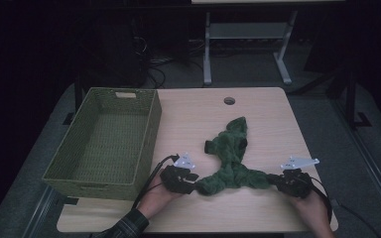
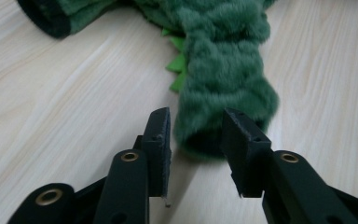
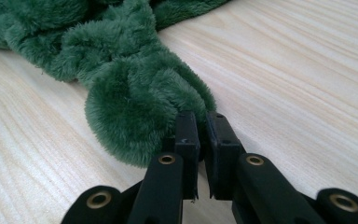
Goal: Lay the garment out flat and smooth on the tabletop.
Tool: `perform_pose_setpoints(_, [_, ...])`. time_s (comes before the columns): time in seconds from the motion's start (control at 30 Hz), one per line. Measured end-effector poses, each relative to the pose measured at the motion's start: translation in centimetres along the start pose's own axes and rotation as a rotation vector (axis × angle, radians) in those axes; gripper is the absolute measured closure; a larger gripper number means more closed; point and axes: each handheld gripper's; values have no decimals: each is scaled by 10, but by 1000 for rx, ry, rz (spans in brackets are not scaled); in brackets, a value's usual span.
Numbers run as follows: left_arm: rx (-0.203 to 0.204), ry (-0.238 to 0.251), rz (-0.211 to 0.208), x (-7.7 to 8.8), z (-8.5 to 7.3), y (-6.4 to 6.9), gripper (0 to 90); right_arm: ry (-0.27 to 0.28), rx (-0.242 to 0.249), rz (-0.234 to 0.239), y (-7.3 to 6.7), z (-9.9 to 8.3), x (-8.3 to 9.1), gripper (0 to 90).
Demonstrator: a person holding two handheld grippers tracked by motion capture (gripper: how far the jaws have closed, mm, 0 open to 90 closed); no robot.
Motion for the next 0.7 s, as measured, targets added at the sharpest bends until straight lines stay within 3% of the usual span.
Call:
perform_pose_setpoints(0.07, [3, -20, -16, -6, 2, -4, 663, 4, 7, 4, -1, 0, 0, 844])
perform_pose_setpoints(0.17, [-16, -73, -7, -11, 4, -7, 897, 2, 15, 10, -2, 0, 0, 846])
perform_pose_setpoints(0.33, [10, -90, 3, -1, 0, -8, 900, -1, 17, 12, -3, -2, 3, 850])
perform_pose_setpoints(0.47, [45, -5, -43, 8, -8, -8, 898, -3, 17, 25, -8, -6, 8, 850])
perform_pose_setpoints(0.57, [12, 0, -23, 4, -6, -7, 659, 0, 36, 25, -10, -4, 7, 850])
perform_pose_setpoints(0.7, [2, 32, -18, -2, 0, -10, 565, -6, 30, 26, -10, -4, 6, 849])
Point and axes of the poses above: each handheld gripper's, and its own axes: x roughly backward along the jaws, z roughly out of its top, y roughly to its right, and after that the axes turned 13 degrees about -z, right-handed
